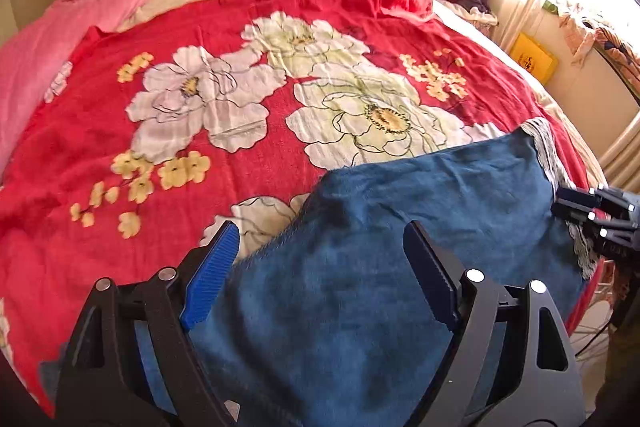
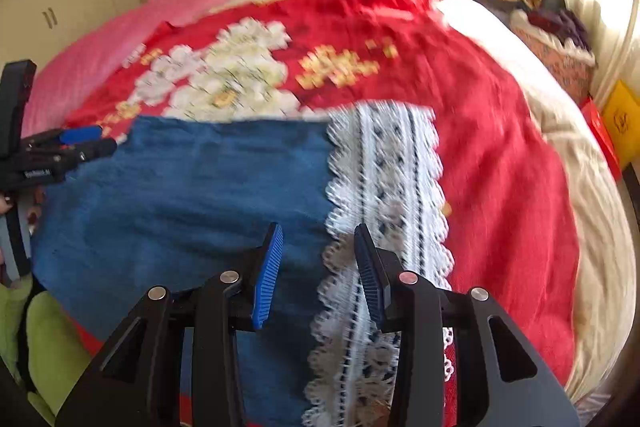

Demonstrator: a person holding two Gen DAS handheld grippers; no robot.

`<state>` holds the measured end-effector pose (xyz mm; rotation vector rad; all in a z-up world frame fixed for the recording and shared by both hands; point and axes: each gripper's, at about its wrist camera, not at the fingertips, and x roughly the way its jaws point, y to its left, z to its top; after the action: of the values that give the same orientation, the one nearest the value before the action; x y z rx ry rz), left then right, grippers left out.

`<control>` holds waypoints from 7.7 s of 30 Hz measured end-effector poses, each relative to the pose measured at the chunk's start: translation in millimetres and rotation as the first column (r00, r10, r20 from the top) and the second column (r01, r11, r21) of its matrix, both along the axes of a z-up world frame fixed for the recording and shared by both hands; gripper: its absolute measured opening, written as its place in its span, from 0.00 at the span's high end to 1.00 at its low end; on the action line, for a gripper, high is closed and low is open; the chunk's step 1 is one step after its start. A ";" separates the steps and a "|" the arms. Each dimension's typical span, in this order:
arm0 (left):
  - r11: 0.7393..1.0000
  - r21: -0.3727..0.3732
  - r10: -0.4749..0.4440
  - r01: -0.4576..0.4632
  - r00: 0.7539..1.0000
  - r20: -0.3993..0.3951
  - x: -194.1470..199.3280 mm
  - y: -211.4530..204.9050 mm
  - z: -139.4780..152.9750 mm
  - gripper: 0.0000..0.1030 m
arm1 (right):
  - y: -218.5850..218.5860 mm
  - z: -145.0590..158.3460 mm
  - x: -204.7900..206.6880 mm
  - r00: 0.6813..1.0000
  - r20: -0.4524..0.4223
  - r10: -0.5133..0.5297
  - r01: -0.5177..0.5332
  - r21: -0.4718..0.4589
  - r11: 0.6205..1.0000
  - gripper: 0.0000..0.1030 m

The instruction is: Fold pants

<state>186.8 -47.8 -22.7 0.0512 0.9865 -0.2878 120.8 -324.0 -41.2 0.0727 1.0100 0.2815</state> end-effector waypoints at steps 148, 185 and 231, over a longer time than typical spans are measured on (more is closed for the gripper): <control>0.996 0.089 -0.017 0.000 0.980 0.197 -142.4 -45.9 50.6 0.09 | -43.2 65.4 -109.0 0.974 0.183 -0.133 0.129 0.037 0.991 0.04; 0.963 -0.014 -0.267 0.269 0.962 0.055 10.0 -154.3 1.0 0.09 | -41.9 16.4 -95.5 0.991 0.054 -0.121 0.114 0.118 0.986 0.04; 0.948 -0.311 -0.041 0.071 0.994 0.102 -12.6 20.0 33.6 0.55 | 188.3 73.9 -71.7 0.904 0.200 0.379 -0.364 -0.107 0.925 0.82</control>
<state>174.2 -27.7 10.9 -0.1970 0.8363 -0.4885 49.1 -135.7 32.7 -0.2124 0.8088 0.5924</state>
